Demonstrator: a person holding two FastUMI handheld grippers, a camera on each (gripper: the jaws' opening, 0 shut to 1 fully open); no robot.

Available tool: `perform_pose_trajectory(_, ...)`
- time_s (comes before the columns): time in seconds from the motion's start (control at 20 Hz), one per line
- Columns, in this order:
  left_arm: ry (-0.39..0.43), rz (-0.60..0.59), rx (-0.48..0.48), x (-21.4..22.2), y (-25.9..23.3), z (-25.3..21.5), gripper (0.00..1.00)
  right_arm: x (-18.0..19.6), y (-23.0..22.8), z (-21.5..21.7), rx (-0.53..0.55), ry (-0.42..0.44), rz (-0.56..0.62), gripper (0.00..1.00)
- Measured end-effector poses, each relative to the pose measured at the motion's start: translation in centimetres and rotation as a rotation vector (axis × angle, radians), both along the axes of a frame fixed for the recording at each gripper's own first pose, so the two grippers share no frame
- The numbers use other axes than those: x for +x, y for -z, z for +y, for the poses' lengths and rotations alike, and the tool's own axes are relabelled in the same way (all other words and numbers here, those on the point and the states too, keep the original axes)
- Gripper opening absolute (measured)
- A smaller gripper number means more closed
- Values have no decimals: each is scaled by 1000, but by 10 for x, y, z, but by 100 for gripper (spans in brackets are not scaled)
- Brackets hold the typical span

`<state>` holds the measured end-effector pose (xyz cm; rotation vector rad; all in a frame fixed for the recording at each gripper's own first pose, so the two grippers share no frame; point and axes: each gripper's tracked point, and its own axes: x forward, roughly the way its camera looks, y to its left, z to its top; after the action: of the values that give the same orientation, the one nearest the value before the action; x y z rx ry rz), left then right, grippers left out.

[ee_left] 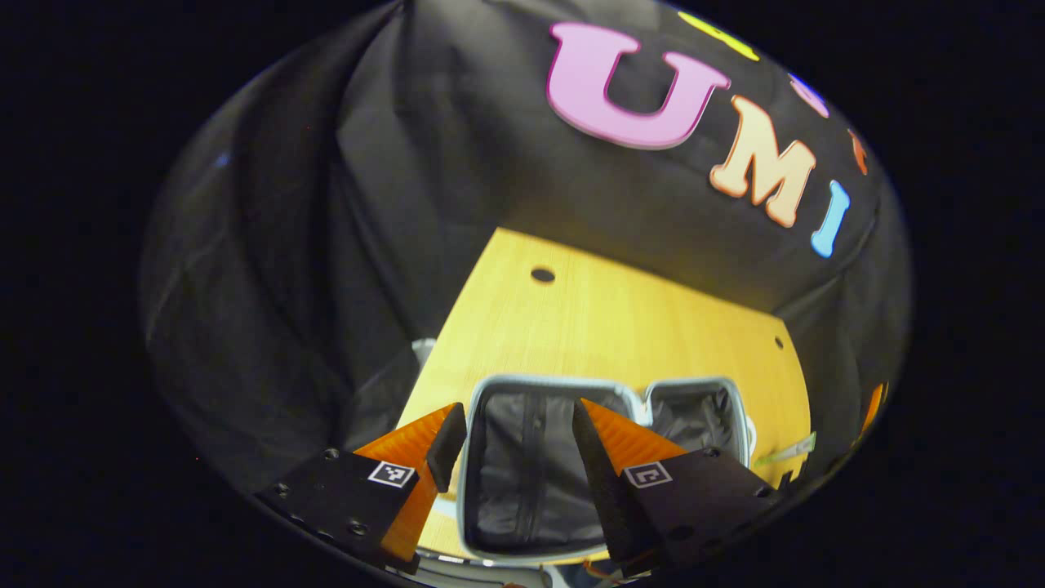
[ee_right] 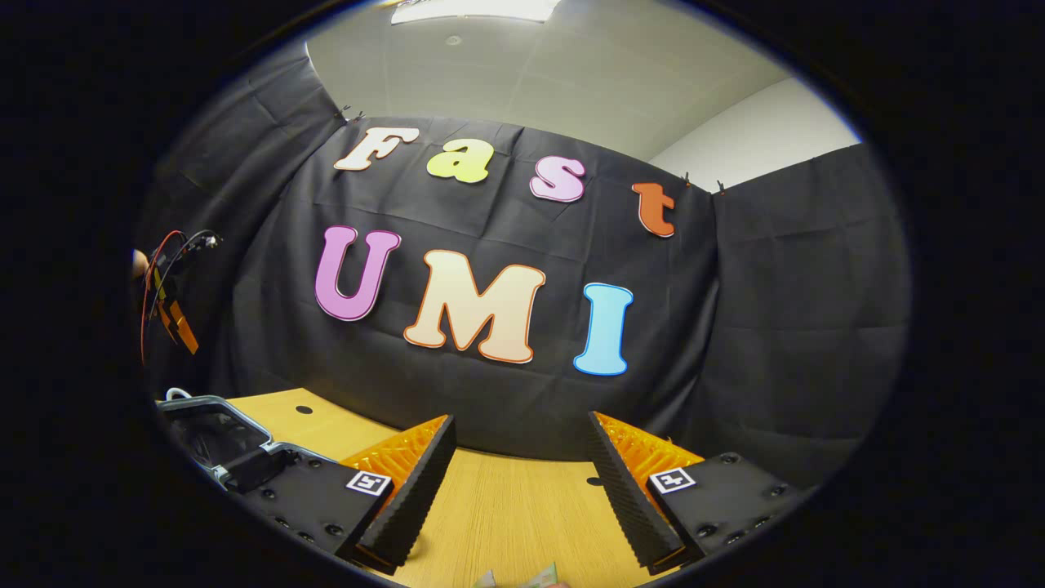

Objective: First open the suitcase, pack the skin care products into it, and then close the suitcase.

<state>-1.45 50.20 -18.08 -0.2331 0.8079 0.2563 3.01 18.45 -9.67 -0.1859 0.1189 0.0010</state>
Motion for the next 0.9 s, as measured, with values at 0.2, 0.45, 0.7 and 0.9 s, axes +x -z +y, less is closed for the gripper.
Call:
perform_pose_trajectory(0.2, -3, -239, 142, 23, -48, -33, 82, -2, -6, -30, 47, 26, 2, 99)
perform_pose_trajectory(0.45, -41, -438, 280, 28, -101, -98, 89, 2, -17, -69, 89, 3, -6, 99)
perform_pose_trajectory(0.7, -88, -559, 341, 28, -125, -185, 94, 2, -16, -112, 167, -10, 11, 98)
perform_pose_trajectory(0.9, -44, -575, 307, 31, -112, -262, 95, 1, -11, -136, 210, -32, 18, 98)
